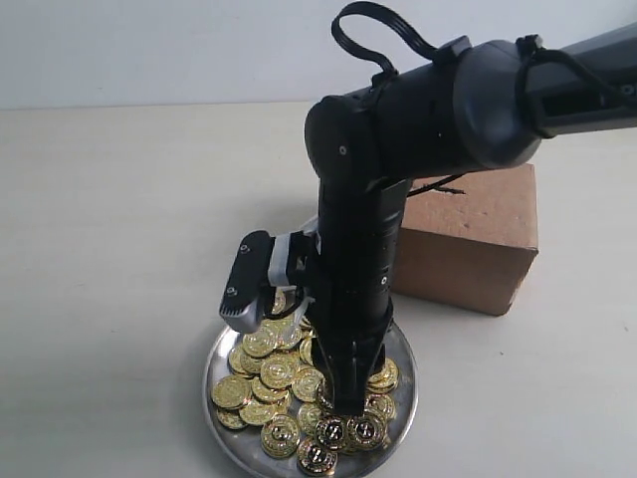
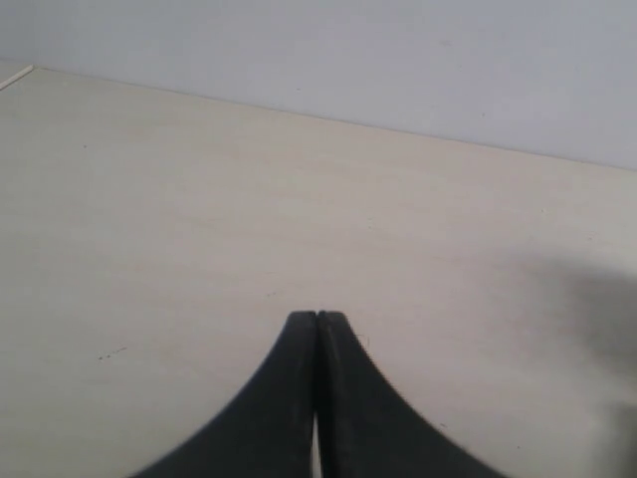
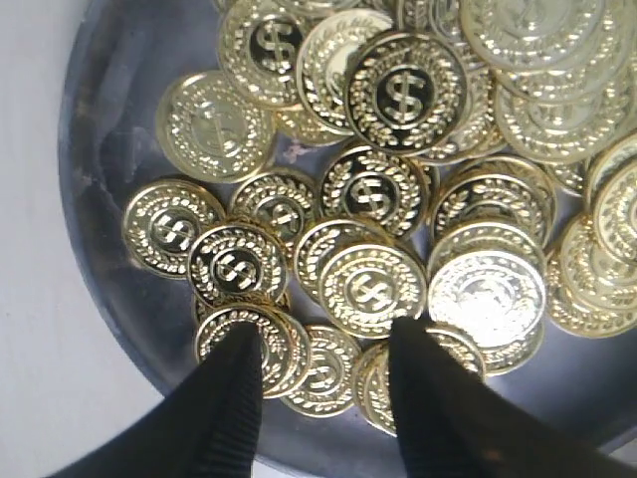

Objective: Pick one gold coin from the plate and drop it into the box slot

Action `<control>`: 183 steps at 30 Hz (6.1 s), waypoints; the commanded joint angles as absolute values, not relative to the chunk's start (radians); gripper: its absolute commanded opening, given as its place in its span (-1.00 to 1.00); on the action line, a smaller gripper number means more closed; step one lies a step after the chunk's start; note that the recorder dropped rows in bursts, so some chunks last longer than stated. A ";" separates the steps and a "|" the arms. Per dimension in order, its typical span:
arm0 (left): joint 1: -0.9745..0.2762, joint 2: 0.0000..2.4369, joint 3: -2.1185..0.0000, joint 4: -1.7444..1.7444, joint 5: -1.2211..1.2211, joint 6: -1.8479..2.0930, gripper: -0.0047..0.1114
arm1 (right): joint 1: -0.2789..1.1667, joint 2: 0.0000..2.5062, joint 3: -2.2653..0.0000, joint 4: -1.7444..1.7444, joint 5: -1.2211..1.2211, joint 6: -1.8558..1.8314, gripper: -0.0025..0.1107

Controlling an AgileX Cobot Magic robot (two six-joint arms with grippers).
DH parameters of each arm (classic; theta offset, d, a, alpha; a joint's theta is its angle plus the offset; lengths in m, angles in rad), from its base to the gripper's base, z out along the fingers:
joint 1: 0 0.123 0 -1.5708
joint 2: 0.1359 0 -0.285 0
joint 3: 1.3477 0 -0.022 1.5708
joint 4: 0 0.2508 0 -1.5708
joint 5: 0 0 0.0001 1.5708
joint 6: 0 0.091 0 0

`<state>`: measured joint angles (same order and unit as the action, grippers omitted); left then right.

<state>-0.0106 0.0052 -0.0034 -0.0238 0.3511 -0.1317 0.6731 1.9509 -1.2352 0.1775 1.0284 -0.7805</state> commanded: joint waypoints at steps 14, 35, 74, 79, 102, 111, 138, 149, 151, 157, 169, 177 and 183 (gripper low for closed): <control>-0.016 0.000 0.000 -0.028 0.349 -0.133 -0.92 | 0.675 1.989 -1.191 0.158 0.888 -0.756 -0.23; -0.016 0.000 0.000 -0.028 0.352 -0.133 -0.92 | 0.675 1.941 -1.101 0.159 0.742 -0.706 -0.23; -0.016 0.000 0.000 -0.028 0.356 -0.133 -0.92 | 0.675 1.921 -1.044 0.234 0.712 -0.766 -0.05; -0.016 0.000 0.000 -0.028 0.356 -0.133 -0.92 | 0.675 1.957 -1.044 0.227 0.698 -0.768 -0.05; -0.016 0.000 0.000 -0.028 0.356 -0.133 -0.92 | 0.675 1.929 -1.044 0.227 0.684 -0.768 -0.05; -0.016 0.000 0.000 -0.028 0.356 -0.133 -0.92 | 0.675 1.890 -1.044 0.233 0.682 -0.768 -0.05; -0.016 0.000 0.000 -0.028 0.356 -0.133 -0.92 | 0.675 1.944 -1.044 0.171 0.678 -0.766 -0.05; -0.016 0.000 0.000 -0.028 0.356 -0.133 -0.92 | 0.675 1.944 -1.044 0.171 0.660 -0.766 -0.07; -0.016 0.000 0.000 -0.028 0.356 -0.133 -0.92 | 0.675 1.944 -1.044 0.171 0.660 -0.766 -0.21; -0.016 0.000 0.000 -0.028 0.356 -0.133 -0.92 | 0.675 1.944 -1.044 0.171 0.666 -0.766 -0.43; -0.016 0.000 0.000 -0.028 0.356 -0.133 -0.92 | 0.675 1.944 -1.044 0.177 0.668 -0.766 -0.06; -0.016 0.000 0.000 -0.028 0.356 -0.133 -0.92 | 0.675 1.944 -1.044 0.184 0.691 -0.766 -0.04; -0.016 0.000 0.000 -0.028 0.356 -0.133 -0.92 | 0.675 1.946 -1.044 0.187 0.689 -0.766 -0.04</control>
